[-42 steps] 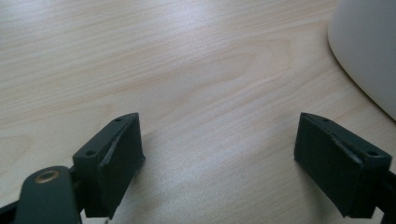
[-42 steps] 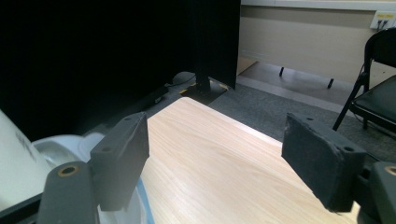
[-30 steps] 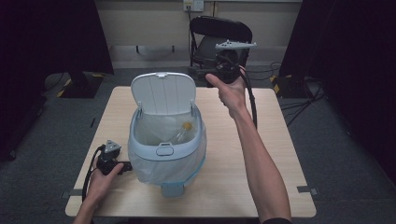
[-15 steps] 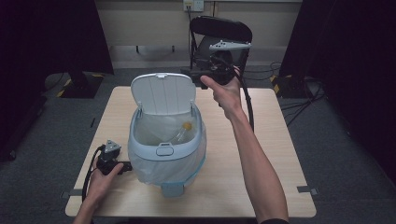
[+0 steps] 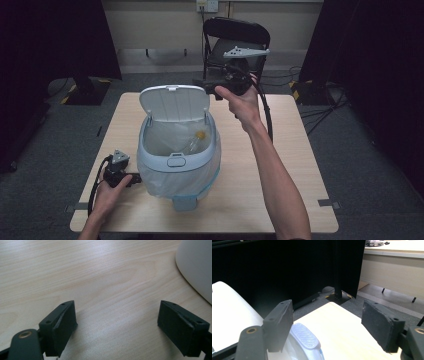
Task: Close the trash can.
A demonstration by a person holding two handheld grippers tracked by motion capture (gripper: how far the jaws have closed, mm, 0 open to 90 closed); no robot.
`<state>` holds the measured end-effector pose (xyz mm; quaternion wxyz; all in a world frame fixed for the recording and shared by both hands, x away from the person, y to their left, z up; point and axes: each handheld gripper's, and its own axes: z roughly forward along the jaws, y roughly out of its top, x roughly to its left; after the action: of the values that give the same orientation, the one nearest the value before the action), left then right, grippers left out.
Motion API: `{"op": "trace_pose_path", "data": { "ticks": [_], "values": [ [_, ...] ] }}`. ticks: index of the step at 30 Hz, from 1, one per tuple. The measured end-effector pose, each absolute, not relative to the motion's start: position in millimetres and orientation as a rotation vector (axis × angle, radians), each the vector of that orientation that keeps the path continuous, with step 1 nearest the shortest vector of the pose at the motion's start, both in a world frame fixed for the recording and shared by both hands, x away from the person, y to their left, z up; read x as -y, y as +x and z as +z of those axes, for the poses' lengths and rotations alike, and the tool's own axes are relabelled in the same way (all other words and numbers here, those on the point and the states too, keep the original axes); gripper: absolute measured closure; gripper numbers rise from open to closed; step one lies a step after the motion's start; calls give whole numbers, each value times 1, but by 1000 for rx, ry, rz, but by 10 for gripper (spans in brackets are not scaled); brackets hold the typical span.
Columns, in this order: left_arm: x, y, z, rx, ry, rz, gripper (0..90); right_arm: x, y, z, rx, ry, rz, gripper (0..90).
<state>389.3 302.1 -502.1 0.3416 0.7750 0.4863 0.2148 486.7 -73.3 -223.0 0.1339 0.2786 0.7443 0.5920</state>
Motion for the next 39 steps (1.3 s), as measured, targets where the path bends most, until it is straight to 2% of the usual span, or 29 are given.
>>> {"op": "trace_pose_path", "data": {
  "ticks": [3,39],
  "values": [
    [-302,389,-502,-1265,2015,558,150,74,483,-224,-2170,787,1733,275],
    [-302,389,-502,-1265,2015,558,150,71,448,-246,-2271,703,1696,266]
  ]
}}
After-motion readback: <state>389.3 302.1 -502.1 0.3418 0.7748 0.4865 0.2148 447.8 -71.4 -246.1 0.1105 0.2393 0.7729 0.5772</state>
